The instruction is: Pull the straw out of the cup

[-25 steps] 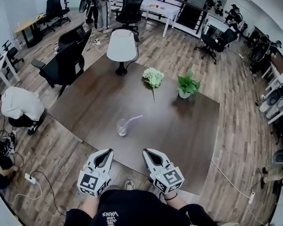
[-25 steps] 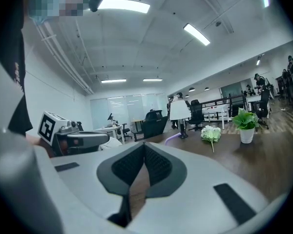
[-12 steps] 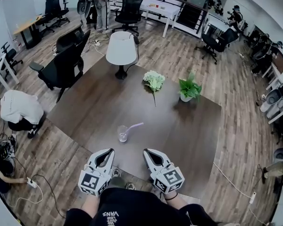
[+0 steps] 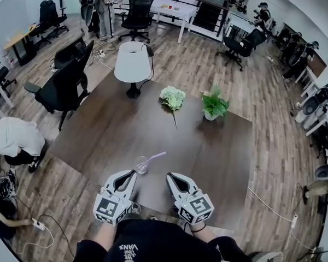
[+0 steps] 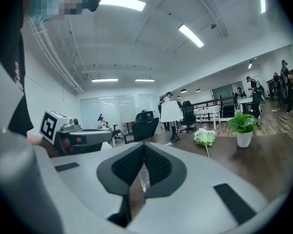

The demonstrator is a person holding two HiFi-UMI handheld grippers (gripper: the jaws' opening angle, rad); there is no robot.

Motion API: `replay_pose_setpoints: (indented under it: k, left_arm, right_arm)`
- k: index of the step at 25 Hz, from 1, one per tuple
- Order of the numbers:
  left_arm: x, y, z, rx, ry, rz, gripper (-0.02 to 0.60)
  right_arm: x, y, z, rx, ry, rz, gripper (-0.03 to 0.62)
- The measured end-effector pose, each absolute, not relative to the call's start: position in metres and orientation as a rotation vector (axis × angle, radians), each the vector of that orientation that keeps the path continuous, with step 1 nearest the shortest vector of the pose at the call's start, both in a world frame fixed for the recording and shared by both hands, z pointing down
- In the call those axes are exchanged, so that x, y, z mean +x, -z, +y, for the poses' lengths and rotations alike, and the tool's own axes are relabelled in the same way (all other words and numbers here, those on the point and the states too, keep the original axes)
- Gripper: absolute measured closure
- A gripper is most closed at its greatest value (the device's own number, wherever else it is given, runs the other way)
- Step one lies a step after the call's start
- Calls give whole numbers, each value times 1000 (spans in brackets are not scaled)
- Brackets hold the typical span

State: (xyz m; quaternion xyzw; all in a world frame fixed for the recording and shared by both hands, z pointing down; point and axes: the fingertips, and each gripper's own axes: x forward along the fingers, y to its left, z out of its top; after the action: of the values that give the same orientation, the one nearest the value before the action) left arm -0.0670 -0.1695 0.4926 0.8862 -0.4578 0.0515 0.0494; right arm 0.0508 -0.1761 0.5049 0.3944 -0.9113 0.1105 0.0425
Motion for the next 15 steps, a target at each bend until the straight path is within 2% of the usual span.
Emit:
replay_pose_setpoints:
  k: [15]
  left_arm:
    - [-65, -480, -209, 2813, -191, -1294, 563]
  right_arm:
    - [41, -507, -203, 1264, -353, -2767, 576]
